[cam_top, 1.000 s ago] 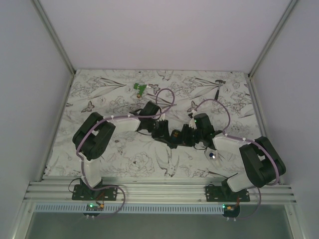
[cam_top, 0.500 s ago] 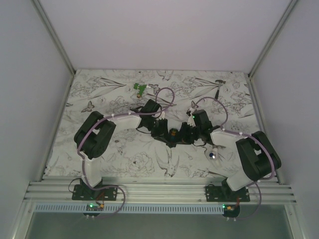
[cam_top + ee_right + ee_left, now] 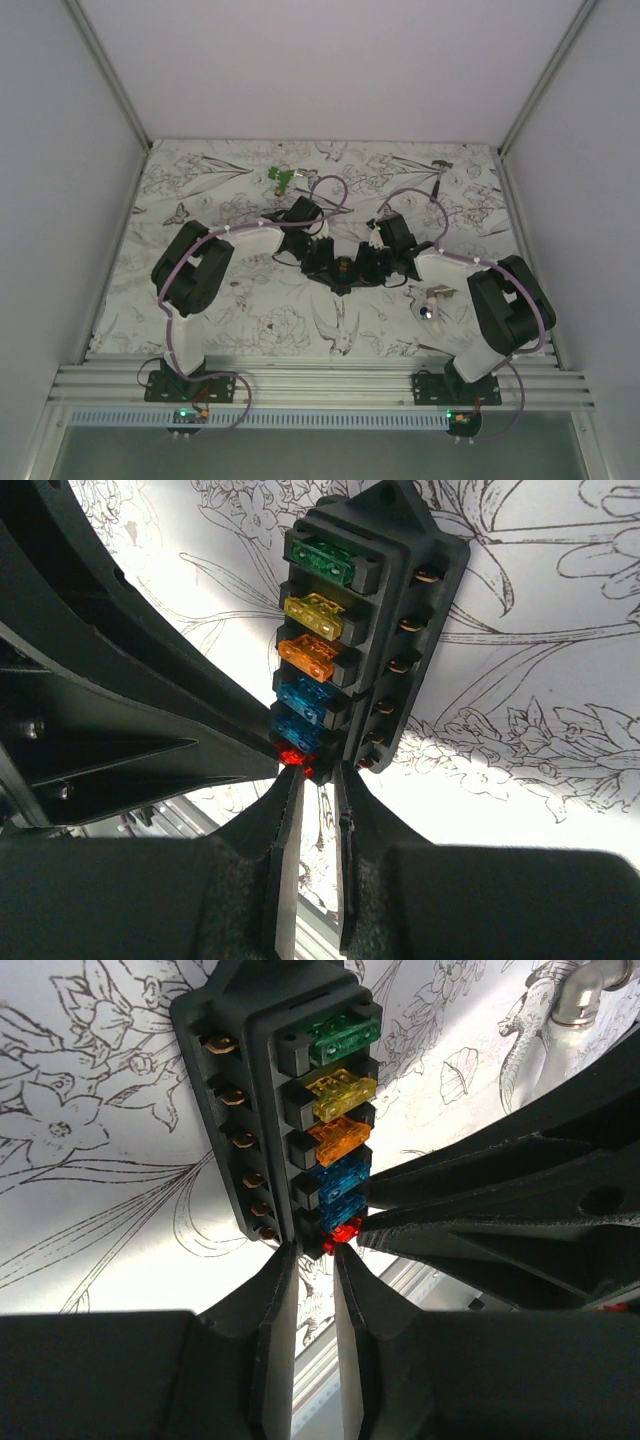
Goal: Snap on the fuse box
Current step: Install the fuse at the fuse box base.
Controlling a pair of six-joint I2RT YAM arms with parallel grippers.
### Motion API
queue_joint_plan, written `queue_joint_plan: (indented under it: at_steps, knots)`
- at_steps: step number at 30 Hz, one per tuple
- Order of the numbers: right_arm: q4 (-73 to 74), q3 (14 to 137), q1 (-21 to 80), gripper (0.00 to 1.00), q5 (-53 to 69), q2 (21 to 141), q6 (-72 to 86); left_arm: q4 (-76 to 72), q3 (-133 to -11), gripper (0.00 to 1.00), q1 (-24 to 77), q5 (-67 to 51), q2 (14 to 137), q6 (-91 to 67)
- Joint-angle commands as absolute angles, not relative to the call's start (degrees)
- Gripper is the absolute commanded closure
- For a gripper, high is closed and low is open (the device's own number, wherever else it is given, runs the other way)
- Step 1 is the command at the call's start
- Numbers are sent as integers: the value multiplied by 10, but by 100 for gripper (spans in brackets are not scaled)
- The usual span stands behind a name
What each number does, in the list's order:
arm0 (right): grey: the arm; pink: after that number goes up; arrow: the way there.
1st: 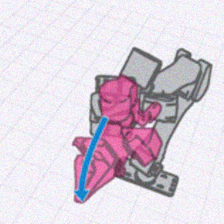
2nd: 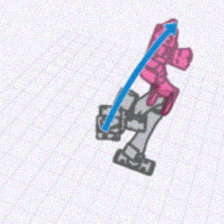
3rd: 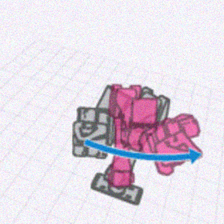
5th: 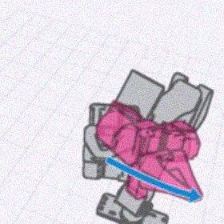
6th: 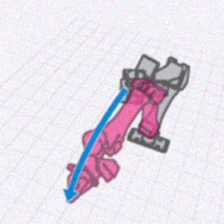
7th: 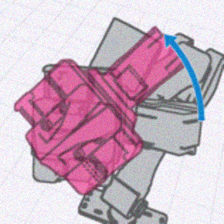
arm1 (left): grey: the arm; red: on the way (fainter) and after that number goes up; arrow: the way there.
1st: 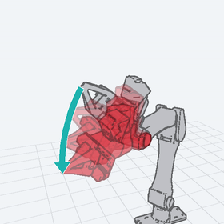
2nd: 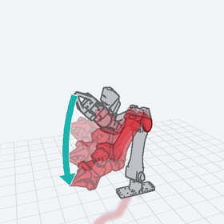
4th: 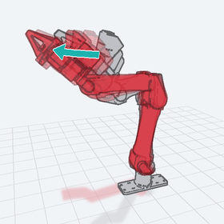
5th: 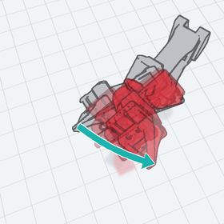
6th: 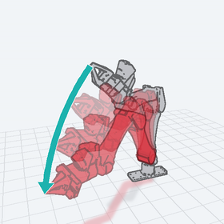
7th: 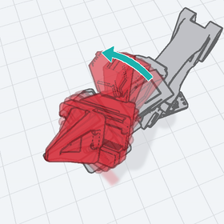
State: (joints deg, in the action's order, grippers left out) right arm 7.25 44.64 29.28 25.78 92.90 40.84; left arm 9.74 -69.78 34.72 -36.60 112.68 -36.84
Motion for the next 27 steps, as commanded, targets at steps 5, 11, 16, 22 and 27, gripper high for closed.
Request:
queue_joint_plan:
  at_steps: [5, 11, 16, 22, 27]
  knots:
    - [120, 454, 365, 92, 138, 1043, 386, 139, -698, 95, 380, -319, 1199, -376]
    - [165, 485, 393, 97, 93, 1081, 371, 157, -700, 97, 379, -300, 1209, -379]
    - [177, 491, 400, 99, 83, 1093, 364, 163, -695, 100, 376, -288, 1210, -384]
    - [140, 502, 405, 97, 101, 1015, 340, 163, -684, 93, 372, -267, 1156, -377]
    - [129, 545, 405, 93, 104, 978, 303, 163, -680, 84, 366, -254, 1092, -370]
